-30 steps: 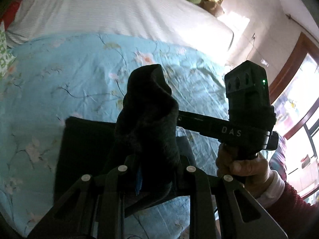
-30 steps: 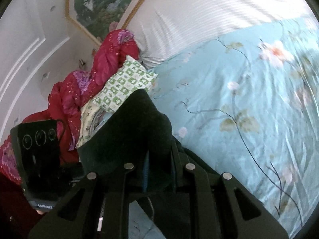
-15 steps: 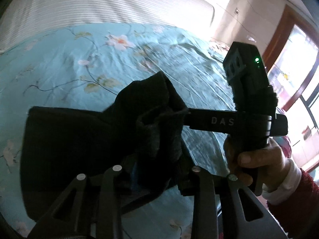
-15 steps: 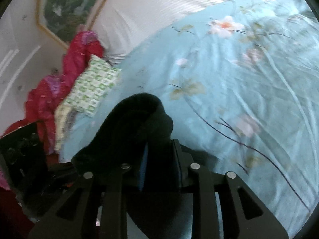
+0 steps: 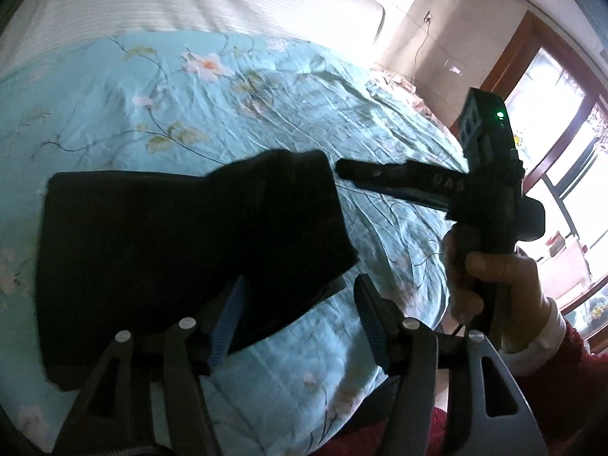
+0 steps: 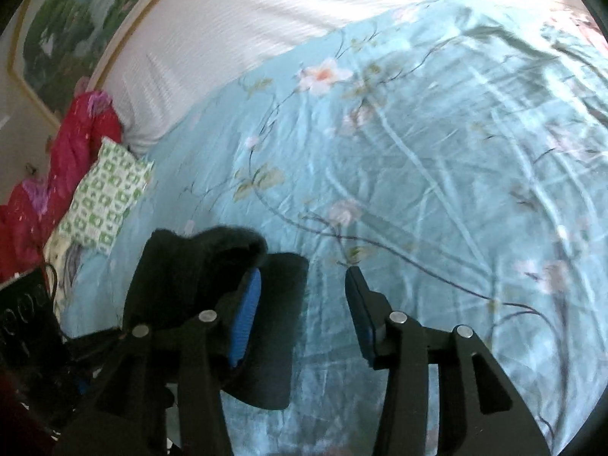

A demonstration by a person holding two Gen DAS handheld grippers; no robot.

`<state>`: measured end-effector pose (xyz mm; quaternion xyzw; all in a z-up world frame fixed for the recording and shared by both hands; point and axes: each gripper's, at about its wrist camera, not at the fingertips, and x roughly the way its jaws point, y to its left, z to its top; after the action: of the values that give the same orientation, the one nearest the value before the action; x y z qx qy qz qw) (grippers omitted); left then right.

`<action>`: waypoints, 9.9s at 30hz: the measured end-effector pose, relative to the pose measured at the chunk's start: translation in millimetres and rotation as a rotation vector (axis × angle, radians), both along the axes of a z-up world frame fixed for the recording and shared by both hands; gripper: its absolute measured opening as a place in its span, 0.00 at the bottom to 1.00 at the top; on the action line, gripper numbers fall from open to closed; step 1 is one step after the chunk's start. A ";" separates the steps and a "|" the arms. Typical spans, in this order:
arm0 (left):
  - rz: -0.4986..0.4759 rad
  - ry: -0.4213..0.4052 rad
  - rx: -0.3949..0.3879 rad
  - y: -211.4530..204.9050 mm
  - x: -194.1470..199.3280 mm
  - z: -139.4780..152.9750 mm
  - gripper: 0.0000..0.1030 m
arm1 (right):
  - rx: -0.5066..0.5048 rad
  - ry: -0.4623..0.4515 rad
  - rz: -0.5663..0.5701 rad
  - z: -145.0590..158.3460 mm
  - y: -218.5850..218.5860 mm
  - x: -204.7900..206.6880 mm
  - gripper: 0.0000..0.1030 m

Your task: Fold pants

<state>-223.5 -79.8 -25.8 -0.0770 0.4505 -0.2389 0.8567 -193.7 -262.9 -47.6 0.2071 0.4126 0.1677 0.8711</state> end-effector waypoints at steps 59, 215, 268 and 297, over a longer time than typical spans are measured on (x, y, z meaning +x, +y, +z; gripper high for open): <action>0.399 0.171 -0.055 156.3 40.2 -30.7 0.73 | 0.038 0.019 0.000 -17.4 52.0 -22.9 0.65; 0.837 -0.092 0.405 183.5 -7.9 -8.9 0.88 | -0.343 -0.384 0.340 16.1 215.6 17.1 0.97; 0.797 -0.109 0.415 181.8 2.5 -20.0 0.93 | -0.348 -0.336 0.343 -4.1 221.2 34.7 0.97; 0.787 -0.104 0.403 183.9 6.5 -22.1 0.94 | -0.345 -0.330 0.340 -5.1 218.8 43.1 0.97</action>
<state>-216.9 104.1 -47.9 -0.0619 0.3809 0.1945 0.9018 -150.6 -44.1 -52.7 -0.0464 0.3168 0.2701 0.9080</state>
